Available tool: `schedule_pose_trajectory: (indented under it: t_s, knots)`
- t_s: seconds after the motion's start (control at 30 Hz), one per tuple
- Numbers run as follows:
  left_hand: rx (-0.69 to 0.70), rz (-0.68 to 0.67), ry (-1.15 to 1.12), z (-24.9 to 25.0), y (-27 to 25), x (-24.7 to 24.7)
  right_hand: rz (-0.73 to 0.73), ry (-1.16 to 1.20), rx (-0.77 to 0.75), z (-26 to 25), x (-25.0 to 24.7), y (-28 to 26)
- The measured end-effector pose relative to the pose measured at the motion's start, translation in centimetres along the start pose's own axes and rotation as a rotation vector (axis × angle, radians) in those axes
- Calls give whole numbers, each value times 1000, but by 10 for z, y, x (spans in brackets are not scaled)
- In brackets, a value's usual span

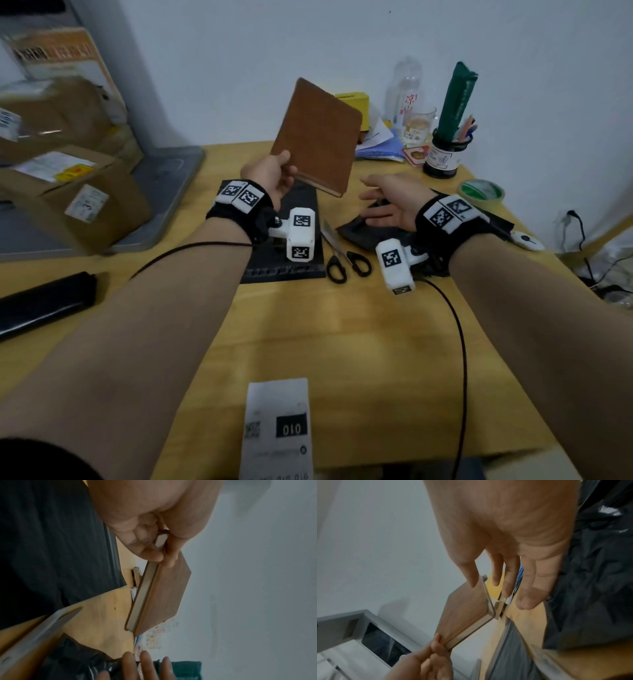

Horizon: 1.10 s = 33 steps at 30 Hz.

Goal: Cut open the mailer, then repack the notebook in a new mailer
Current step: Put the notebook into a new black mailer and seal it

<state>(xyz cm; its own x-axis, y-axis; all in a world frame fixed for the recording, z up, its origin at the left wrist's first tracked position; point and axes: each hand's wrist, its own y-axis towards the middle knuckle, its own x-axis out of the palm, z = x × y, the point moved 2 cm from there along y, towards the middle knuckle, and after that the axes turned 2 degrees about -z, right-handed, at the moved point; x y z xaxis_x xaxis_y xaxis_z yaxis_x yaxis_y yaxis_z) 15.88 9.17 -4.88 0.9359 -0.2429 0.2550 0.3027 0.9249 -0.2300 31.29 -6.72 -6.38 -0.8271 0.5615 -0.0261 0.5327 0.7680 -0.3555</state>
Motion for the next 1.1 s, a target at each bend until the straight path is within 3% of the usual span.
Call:
schedule_pose_trajectory:
  t_s: [0.23,0.37,0.5,0.63,0.7,0.9,1.1]
  knots:
    - [-121,-198,-213,29,-62,-57,-263,25,-72,-14,52,-65]
    - [-186,-241,-226,27,-89,-86,-275,140,-90,-9,80,-90]
    - [-338,-397,43,19,-106,-112,-227,354,-74,5,85,-98]
    - [-337,-481,309,15,-120,-127,-113,463,-39,19,79,-94]
    - [-305,-454,369,13,-117,-136,-94,498,-20,29,80,-89]
    - [-124,-204,524,-7,-90,-168,-93,673,-38,50,78,-68]
    - [-160,-72,652,-34,-61,-169,-146,757,-57,71,76,-36]
